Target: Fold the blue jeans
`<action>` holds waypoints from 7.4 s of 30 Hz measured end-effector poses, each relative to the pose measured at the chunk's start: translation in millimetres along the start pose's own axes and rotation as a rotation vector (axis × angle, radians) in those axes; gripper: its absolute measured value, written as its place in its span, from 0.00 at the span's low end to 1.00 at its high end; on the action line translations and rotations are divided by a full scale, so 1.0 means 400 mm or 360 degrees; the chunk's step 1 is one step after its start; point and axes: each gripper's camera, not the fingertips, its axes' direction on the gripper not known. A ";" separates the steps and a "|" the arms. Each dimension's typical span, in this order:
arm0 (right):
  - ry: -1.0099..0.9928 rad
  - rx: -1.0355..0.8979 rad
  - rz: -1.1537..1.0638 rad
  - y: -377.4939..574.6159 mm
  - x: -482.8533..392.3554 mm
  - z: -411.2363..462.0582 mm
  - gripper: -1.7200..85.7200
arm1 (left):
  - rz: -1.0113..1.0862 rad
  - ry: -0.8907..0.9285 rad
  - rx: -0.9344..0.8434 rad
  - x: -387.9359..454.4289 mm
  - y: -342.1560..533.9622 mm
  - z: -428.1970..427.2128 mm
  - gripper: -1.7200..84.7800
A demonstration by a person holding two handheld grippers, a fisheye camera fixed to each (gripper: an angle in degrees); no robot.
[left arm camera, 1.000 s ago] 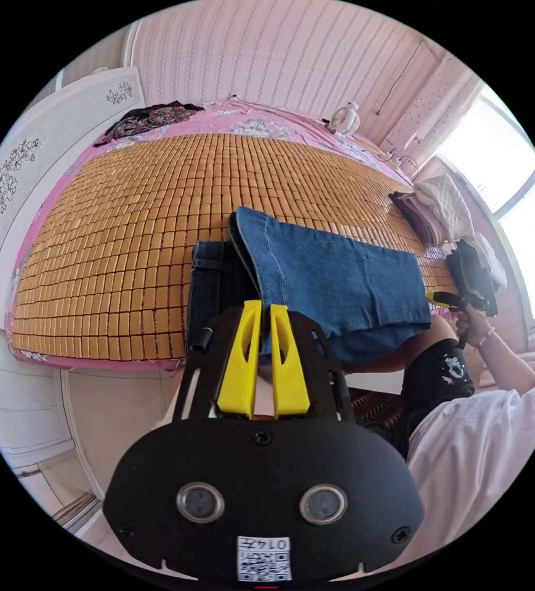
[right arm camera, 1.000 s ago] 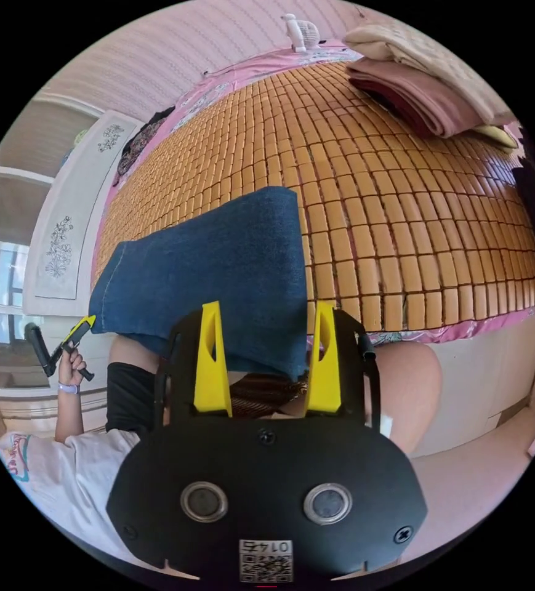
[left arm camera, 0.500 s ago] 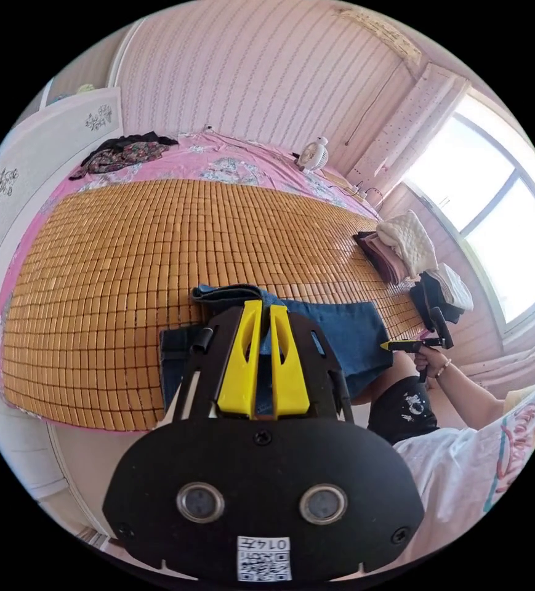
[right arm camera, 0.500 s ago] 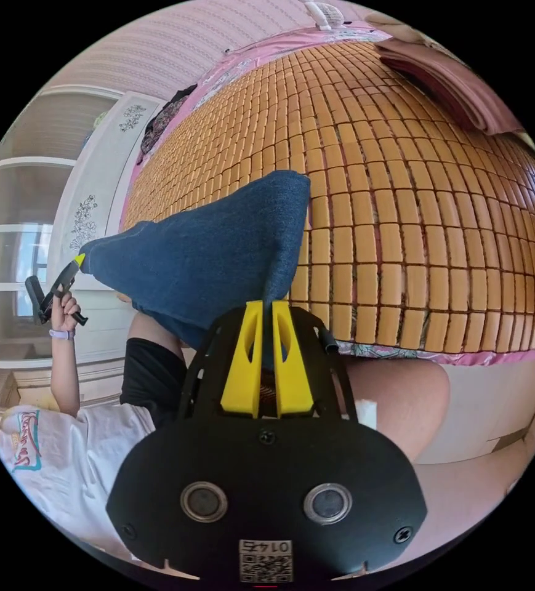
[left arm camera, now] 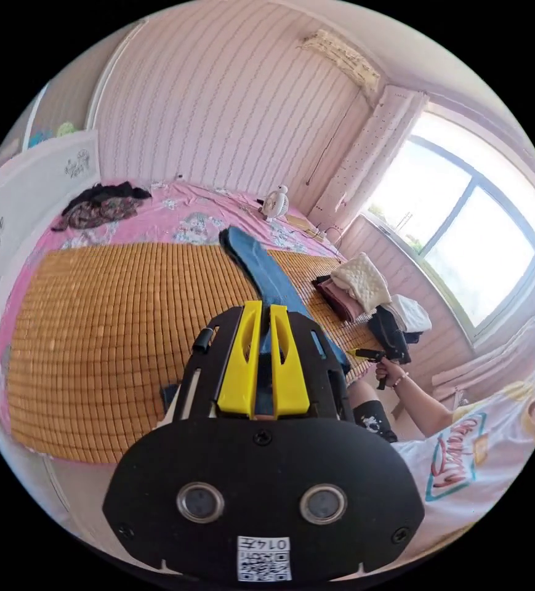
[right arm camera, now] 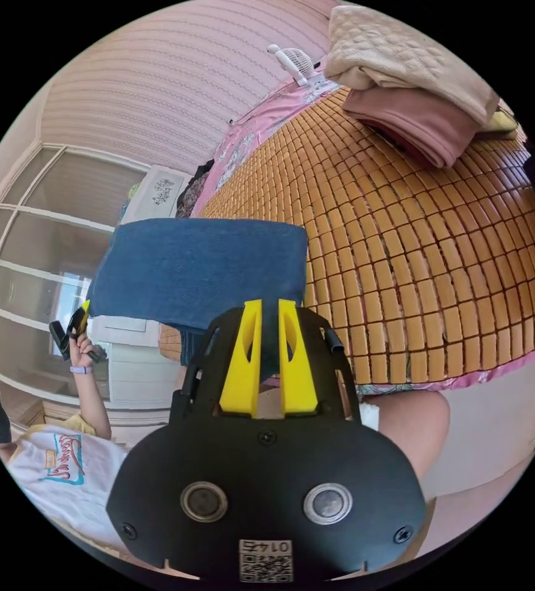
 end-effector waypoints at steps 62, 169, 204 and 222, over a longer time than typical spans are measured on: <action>0.0451 -0.0692 -0.0335 -0.035 -0.305 0.360 0.06 | -0.0323 -0.0413 -0.0858 -0.286 0.112 0.408 0.08; -0.0605 -0.0114 -0.0274 0.020 0.030 0.141 0.04 | 0.1201 -0.0239 -0.0435 0.731 0.357 0.829 0.13; -0.0365 -0.0170 -0.0578 0.177 -0.022 0.149 0.11 | 0.0101 -0.0304 -0.0135 0.244 0.143 0.577 0.12; -0.0044 -0.0094 -0.0158 0.241 0.019 0.184 0.13 | -0.0180 0.0043 -0.0735 0.227 0.058 0.825 0.17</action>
